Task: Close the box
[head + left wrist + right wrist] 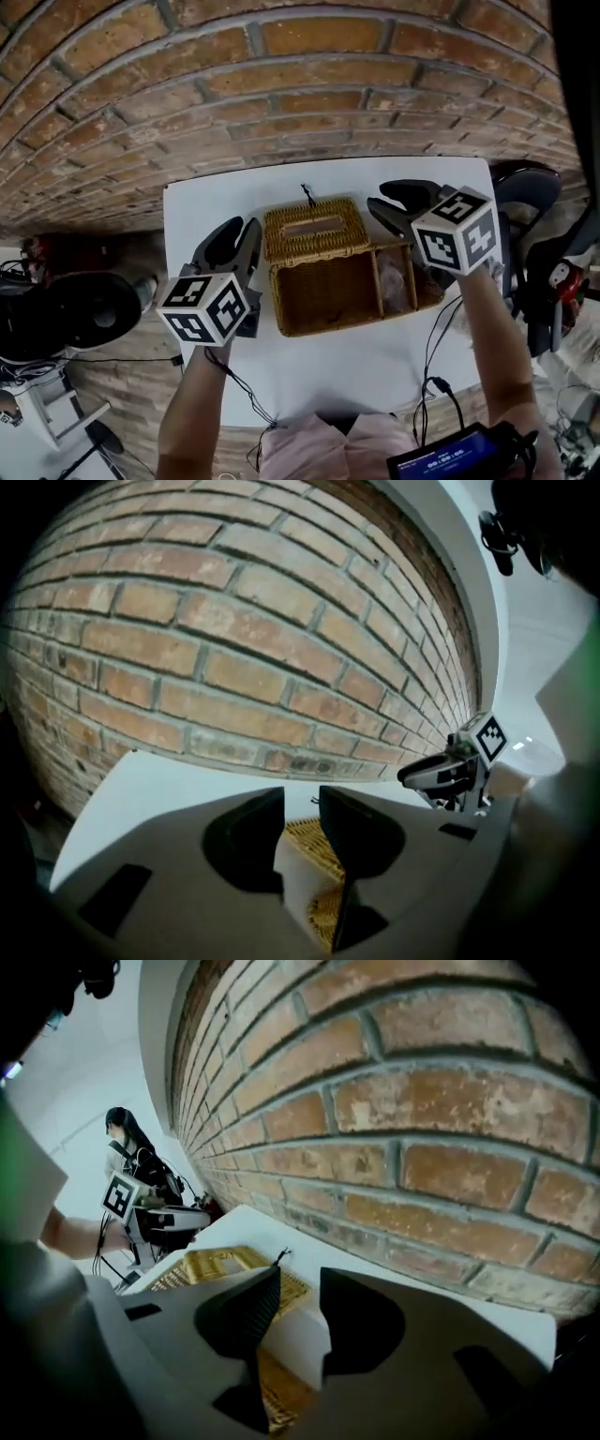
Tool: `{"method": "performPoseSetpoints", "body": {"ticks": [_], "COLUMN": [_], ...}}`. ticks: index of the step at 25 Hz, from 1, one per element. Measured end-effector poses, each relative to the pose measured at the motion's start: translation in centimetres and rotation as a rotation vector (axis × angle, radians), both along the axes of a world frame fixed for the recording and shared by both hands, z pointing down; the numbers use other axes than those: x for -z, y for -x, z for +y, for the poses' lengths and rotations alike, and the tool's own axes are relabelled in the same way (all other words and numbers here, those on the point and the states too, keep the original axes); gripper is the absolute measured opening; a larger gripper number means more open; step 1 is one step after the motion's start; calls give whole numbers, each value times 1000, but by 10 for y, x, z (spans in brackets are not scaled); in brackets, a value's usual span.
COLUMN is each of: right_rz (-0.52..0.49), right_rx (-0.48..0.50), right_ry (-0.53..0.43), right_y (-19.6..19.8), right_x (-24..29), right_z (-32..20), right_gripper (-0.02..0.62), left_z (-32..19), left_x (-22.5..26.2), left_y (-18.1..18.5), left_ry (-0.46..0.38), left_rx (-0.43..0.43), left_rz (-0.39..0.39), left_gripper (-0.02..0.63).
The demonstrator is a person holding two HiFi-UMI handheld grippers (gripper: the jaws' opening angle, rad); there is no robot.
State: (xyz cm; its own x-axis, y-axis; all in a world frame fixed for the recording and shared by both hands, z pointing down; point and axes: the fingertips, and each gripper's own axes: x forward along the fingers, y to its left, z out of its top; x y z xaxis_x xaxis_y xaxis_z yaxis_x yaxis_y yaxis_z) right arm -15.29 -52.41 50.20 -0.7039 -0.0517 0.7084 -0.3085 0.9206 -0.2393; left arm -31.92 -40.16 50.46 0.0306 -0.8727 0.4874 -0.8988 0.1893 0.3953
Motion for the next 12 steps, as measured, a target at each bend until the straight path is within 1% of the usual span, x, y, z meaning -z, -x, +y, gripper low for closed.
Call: {"method": "performPoseSetpoints", "body": {"ticks": [2, 4, 6, 7, 10, 12], "right_rz": [35, 30, 31, 39, 68, 88], "right_rx": [12, 4, 12, 27, 76, 89], "right_ry": [97, 224, 339, 383, 494, 586], "right_y": [-2, -1, 1, 2, 7, 8], "right_x": [-16, -25, -33, -37, -47, -52], "right_z": [-2, -2, 3, 5, 12, 16], "right_gripper": [143, 144, 144, 144, 150, 162], "left_z": [0, 3, 4, 3, -2, -5], "left_x": [-14, -25, -32, -35, -38, -39], "left_y": [-2, -7, -10, -11, -13, -15], "left_ry": [37, 67, 78, 76, 65, 70], "left_rx": [-37, -63, -66, -60, -37, -42], "left_rz": [53, 100, 162, 206, 375, 461], "left_gripper": [121, 121, 121, 121, 135, 153]}}
